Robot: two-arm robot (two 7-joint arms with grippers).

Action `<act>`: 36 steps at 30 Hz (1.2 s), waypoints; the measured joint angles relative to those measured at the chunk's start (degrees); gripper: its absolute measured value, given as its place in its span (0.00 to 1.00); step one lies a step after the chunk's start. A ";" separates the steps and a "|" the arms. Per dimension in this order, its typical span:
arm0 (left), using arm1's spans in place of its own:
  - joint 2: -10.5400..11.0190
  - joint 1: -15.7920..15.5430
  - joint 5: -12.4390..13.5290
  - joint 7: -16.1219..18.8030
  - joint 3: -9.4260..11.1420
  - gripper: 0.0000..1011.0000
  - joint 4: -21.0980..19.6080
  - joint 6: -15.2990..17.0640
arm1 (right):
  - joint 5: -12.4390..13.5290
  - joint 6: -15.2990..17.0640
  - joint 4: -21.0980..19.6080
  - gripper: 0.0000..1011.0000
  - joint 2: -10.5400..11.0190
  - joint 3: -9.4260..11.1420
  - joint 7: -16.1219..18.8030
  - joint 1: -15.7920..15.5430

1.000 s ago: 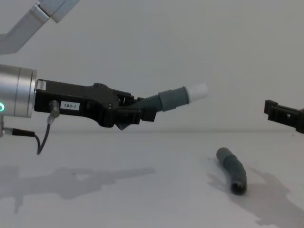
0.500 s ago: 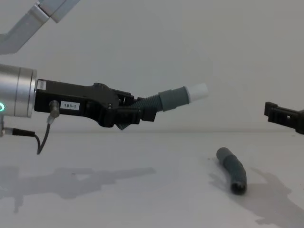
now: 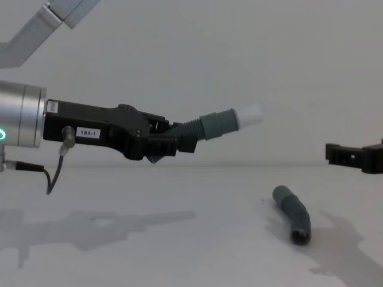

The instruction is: Use both hands to pick up one end of the pipe from the table, align the ends, and insert them.

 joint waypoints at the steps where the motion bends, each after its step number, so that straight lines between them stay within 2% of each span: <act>1: 0.00 0.00 0.00 0.00 0.00 0.30 0.00 0.00 | -0.03 0.89 -0.03 0.99 -0.09 -0.12 -0.12 0.29; 8: 0.00 0.01 0.00 0.00 -0.01 0.30 -0.01 0.00 | -0.67 9.21 0.56 0.99 -1.24 -2.31 -0.76 3.97; 15: 0.00 0.01 0.00 0.01 -0.01 0.30 -0.01 0.00 | -1.50 13.28 2.32 0.99 -2.19 -4.29 -0.79 6.91; 24: 0.00 0.01 -0.01 0.01 0.00 0.30 -0.01 0.01 | -3.02 15.66 5.12 0.99 -3.03 -6.38 -0.75 9.99; 36: 0.00 0.01 0.00 0.01 0.00 0.30 -0.01 0.01 | -5.39 15.89 9.35 0.99 -4.22 -8.72 -0.78 12.94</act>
